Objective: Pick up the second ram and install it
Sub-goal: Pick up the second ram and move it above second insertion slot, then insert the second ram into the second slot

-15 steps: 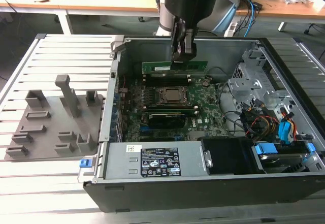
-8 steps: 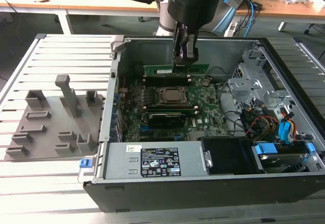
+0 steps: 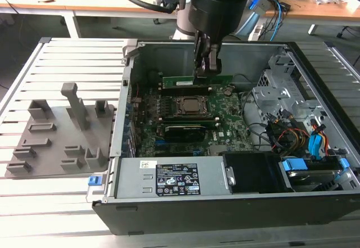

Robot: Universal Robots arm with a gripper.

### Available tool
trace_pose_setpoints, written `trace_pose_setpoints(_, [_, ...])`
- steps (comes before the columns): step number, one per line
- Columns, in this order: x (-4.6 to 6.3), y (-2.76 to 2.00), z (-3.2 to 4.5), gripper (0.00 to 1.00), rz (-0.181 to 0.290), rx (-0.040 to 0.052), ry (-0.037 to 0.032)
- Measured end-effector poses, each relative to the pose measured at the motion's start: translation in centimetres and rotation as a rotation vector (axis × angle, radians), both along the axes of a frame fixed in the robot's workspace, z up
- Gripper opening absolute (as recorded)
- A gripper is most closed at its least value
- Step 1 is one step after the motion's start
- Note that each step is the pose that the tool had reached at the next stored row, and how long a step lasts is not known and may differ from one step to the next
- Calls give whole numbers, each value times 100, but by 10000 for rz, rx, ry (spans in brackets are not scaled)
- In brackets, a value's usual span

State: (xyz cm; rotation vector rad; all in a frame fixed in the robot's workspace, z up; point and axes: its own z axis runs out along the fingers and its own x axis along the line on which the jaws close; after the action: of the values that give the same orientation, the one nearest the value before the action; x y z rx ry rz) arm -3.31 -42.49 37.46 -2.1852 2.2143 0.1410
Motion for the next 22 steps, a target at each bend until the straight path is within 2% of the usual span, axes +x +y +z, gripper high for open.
trace_pose_setpoints(7, [20, 0, -68, 14, 1, 0, 1])
trace_pose_setpoints(22, [20, 0, -75, 14, 0, 0, 1])
